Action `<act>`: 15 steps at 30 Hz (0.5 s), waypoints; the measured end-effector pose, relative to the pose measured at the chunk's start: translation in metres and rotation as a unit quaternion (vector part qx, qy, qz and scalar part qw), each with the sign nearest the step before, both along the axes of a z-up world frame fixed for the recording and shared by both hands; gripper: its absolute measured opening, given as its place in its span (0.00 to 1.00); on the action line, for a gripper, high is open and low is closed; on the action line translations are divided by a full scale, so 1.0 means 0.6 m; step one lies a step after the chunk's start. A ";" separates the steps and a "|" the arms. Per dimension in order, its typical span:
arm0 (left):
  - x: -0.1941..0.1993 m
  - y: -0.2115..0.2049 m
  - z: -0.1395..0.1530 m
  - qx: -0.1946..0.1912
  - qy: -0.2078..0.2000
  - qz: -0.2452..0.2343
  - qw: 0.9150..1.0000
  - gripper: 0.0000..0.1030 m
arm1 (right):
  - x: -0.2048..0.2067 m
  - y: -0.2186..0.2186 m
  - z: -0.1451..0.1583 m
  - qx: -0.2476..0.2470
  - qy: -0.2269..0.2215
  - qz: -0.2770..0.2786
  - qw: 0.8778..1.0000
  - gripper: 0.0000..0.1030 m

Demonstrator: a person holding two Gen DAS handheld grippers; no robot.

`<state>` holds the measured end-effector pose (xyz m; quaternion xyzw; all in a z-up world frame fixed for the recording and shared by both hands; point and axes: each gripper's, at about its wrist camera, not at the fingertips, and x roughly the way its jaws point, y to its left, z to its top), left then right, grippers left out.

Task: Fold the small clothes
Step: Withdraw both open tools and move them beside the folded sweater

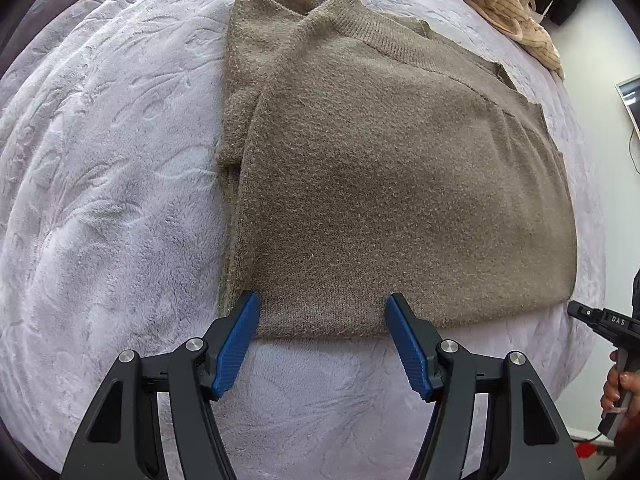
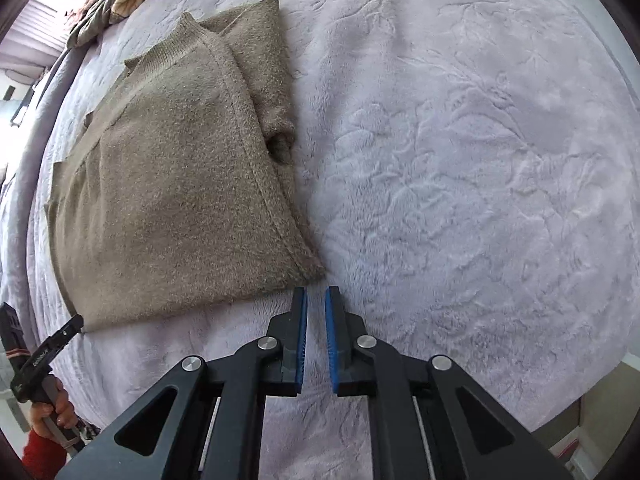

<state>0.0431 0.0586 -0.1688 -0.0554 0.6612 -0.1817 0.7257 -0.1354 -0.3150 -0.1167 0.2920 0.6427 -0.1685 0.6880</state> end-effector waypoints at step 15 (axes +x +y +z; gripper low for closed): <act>-0.020 0.025 0.020 0.004 0.016 -0.002 1.000 0.65 | -0.006 0.131 0.037 0.011 0.001 0.065 0.998 0.11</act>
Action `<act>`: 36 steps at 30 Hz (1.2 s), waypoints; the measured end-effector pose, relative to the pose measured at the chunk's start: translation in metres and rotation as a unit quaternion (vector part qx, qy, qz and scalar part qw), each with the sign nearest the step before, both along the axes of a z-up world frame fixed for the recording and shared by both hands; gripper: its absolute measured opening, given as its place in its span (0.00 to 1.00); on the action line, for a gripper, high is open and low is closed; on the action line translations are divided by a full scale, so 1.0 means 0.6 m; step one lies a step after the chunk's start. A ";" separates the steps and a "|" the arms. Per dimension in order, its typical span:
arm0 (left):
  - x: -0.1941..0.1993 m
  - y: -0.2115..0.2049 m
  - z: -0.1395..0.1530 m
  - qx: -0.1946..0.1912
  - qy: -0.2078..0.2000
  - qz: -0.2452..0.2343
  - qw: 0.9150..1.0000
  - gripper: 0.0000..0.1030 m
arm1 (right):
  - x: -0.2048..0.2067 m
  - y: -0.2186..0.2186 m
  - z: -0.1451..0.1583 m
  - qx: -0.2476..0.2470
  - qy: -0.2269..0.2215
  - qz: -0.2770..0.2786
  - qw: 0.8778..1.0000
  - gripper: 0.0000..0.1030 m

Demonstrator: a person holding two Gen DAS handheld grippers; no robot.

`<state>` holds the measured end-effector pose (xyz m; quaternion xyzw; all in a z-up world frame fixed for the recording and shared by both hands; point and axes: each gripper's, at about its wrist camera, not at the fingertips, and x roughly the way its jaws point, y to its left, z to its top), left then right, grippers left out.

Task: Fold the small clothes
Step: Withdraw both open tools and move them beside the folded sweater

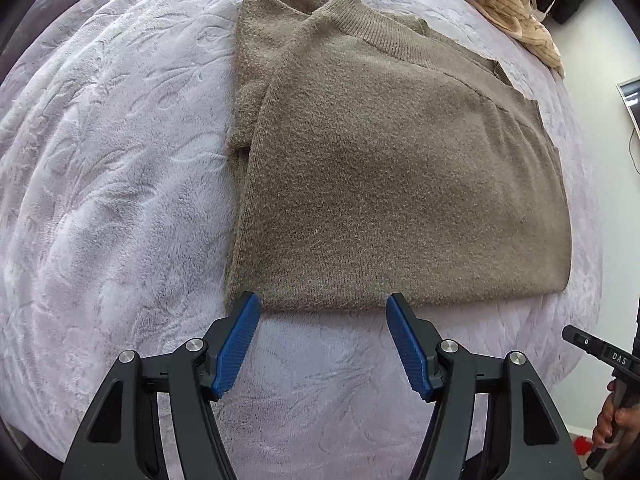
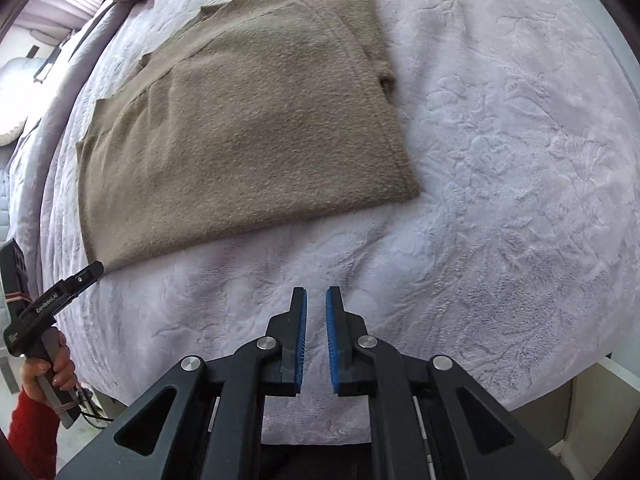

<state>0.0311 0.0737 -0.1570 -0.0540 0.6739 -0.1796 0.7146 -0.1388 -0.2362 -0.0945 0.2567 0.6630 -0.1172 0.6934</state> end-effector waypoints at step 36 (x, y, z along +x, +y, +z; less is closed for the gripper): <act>-0.012 0.078 0.033 0.062 -0.019 0.021 0.998 0.98 | 0.076 0.160 -0.024 0.063 0.002 0.081 0.995 0.50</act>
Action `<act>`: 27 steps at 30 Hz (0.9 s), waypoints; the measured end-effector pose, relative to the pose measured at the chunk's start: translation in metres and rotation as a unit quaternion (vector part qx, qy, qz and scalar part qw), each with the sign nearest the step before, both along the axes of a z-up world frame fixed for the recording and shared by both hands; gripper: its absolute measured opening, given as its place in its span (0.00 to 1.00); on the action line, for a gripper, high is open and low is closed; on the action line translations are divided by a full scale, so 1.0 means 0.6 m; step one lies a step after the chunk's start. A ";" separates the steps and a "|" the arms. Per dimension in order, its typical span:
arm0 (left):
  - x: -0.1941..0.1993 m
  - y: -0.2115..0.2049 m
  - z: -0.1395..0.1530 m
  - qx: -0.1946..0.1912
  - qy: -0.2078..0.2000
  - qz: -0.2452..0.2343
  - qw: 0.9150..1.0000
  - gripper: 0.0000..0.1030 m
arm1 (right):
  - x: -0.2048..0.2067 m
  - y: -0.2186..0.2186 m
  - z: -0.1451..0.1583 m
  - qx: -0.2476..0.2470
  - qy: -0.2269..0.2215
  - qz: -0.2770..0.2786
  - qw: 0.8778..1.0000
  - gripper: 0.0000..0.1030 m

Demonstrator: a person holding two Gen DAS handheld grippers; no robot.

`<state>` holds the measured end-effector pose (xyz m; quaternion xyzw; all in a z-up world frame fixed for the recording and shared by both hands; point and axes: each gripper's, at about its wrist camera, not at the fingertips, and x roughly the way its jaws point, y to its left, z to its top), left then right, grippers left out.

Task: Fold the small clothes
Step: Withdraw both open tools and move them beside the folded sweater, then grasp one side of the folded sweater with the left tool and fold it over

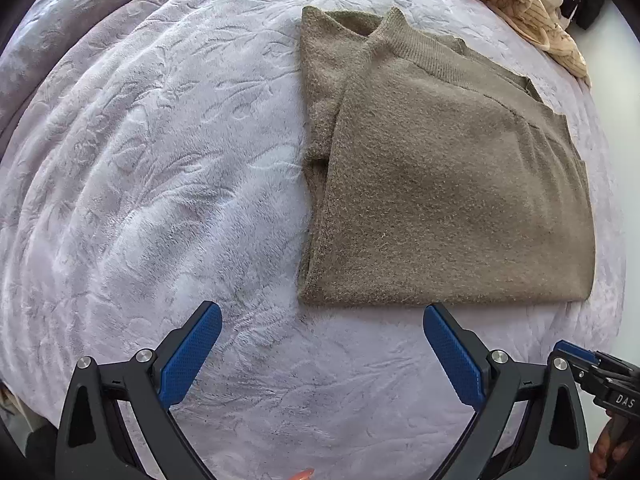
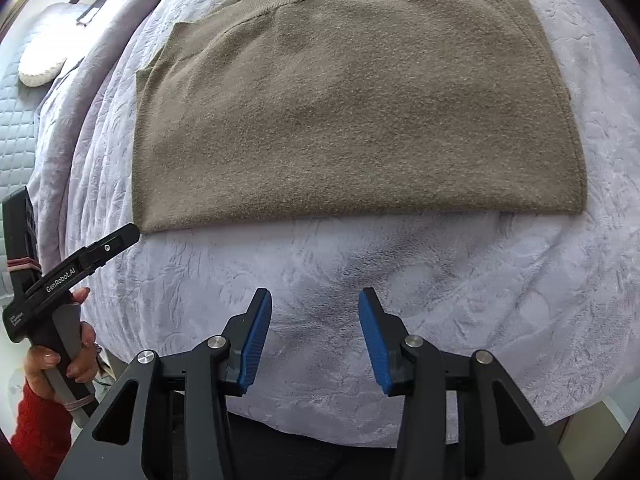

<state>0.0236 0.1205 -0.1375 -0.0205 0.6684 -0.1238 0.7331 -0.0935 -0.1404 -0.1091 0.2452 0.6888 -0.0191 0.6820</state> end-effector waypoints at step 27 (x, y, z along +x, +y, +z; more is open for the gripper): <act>0.052 0.088 -0.025 -0.098 0.057 0.095 0.989 0.98 | 0.044 0.053 -0.103 0.262 -0.028 -0.138 0.955 0.61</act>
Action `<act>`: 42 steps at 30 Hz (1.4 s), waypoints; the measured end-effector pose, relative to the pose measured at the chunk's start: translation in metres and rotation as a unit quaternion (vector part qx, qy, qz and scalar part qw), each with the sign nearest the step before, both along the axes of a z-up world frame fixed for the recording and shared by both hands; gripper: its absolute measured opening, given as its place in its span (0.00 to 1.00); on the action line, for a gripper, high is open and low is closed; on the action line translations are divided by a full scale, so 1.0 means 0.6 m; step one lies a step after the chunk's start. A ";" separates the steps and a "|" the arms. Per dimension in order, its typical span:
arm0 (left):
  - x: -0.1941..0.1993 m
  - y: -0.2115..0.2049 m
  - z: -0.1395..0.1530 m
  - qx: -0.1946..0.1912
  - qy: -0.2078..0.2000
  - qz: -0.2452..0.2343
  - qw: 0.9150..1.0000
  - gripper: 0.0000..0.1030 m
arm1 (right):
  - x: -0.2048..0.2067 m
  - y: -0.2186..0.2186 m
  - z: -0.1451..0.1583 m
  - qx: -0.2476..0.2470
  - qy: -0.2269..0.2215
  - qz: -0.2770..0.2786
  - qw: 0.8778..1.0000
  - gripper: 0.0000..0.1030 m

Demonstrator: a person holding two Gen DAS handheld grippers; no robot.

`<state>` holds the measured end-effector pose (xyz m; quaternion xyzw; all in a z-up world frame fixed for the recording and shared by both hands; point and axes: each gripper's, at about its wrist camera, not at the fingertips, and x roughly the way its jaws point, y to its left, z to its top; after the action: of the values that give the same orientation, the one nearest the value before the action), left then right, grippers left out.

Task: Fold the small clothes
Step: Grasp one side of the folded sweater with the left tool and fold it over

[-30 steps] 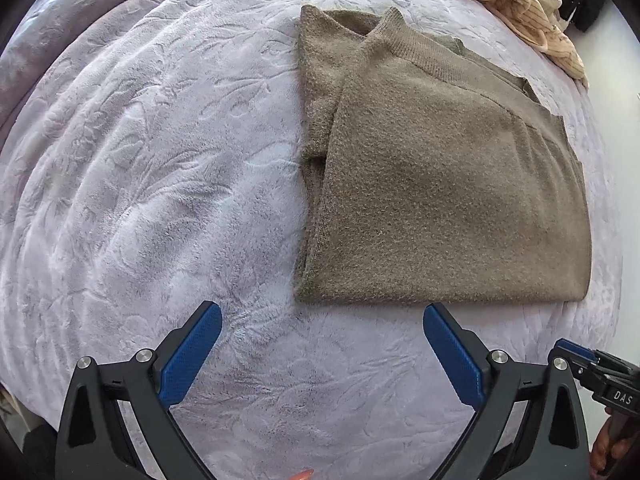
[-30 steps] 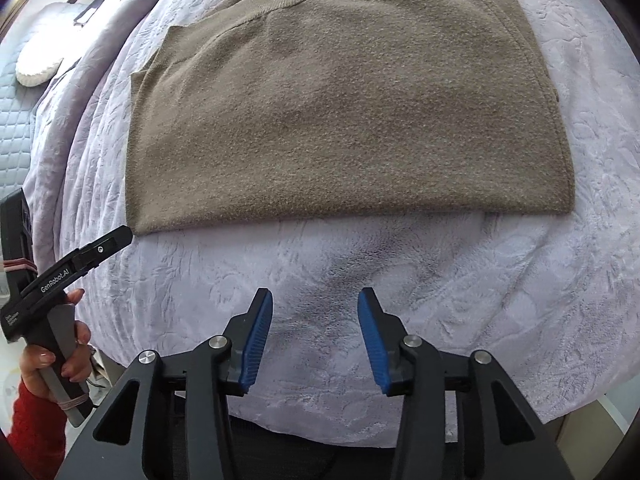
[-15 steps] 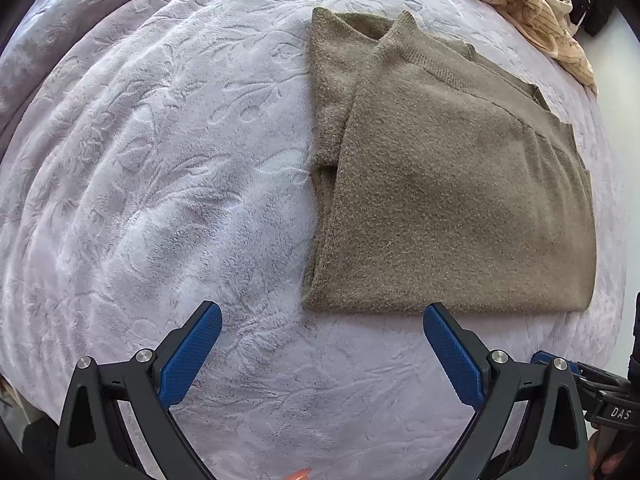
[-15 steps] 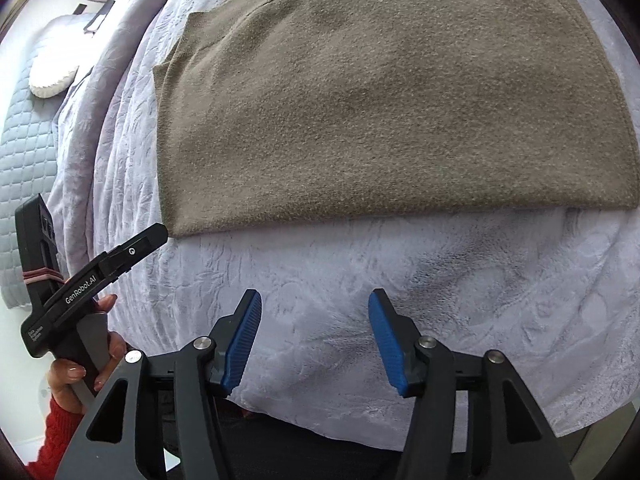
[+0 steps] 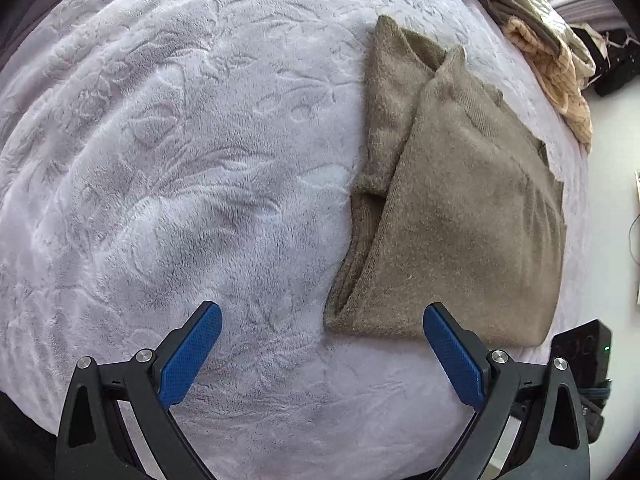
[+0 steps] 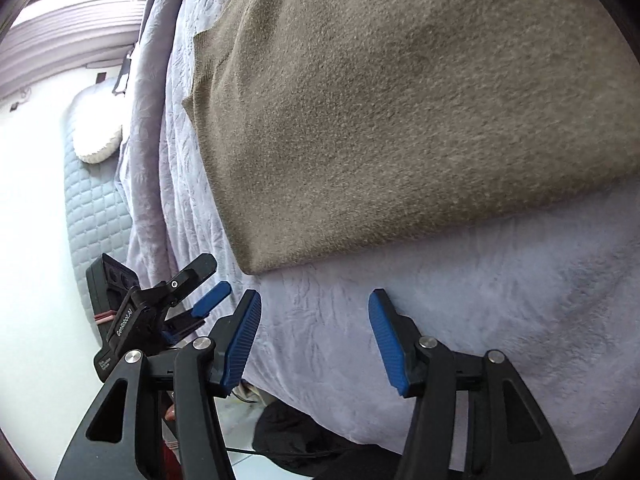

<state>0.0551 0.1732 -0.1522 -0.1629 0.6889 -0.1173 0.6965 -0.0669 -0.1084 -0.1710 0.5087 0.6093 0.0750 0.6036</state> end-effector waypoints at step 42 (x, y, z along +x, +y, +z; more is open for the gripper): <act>0.193 -0.212 -0.043 -0.126 -0.006 -0.151 0.981 0.91 | 0.079 0.067 0.060 -0.006 -0.060 0.108 0.992 0.12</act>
<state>0.1708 0.0458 -0.1780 -0.1429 0.6808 -0.3076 0.6492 -0.0194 -0.0682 -0.1348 0.4307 0.6241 0.1665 0.6303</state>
